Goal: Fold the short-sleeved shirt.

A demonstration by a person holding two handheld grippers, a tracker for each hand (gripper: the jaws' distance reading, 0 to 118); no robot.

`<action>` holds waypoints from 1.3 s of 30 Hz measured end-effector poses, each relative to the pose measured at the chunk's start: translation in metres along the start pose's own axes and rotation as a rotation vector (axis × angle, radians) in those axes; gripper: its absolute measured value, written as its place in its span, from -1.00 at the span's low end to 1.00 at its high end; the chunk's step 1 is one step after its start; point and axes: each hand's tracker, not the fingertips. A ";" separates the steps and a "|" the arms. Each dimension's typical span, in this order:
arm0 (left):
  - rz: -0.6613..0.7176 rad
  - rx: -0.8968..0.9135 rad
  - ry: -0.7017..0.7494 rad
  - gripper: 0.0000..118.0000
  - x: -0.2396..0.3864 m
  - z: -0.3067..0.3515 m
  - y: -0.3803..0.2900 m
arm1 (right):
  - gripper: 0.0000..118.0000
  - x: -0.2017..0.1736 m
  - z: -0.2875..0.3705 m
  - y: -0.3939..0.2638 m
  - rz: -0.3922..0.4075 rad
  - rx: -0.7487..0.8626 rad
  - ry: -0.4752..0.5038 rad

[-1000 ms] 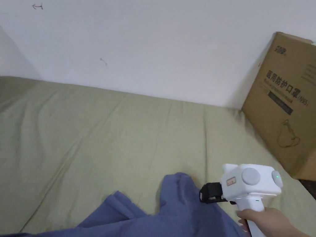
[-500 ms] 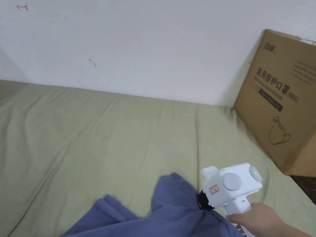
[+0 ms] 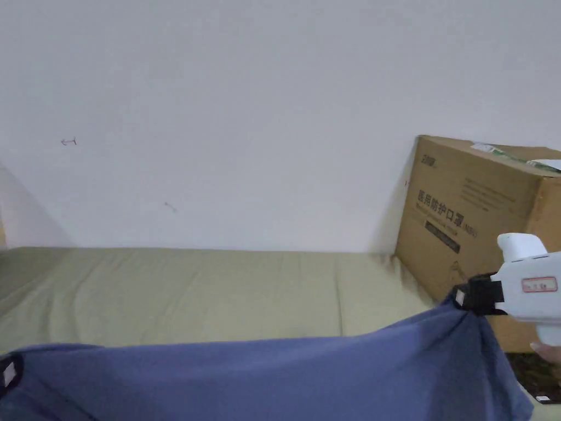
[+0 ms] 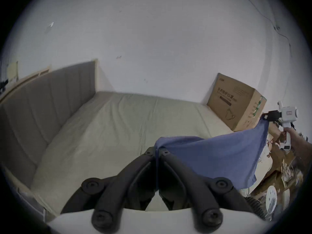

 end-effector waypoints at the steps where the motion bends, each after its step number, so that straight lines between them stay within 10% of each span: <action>1: 0.003 0.003 -0.013 -0.99 0.002 -0.001 0.017 | -1.00 0.000 0.012 0.009 -0.003 0.021 -0.011; 11: 0.009 0.070 -0.037 -0.99 0.017 -0.024 0.187 | -1.00 -0.001 0.057 0.131 -0.039 0.206 -0.041; 27: 0.056 0.243 0.042 -0.99 0.005 -0.144 0.290 | -1.00 -0.021 -0.047 0.285 -0.021 0.460 -0.170; 39: 0.116 0.080 0.098 -0.99 -0.016 -0.243 0.188 | -1.00 -0.014 -0.165 0.160 -0.032 0.323 -0.190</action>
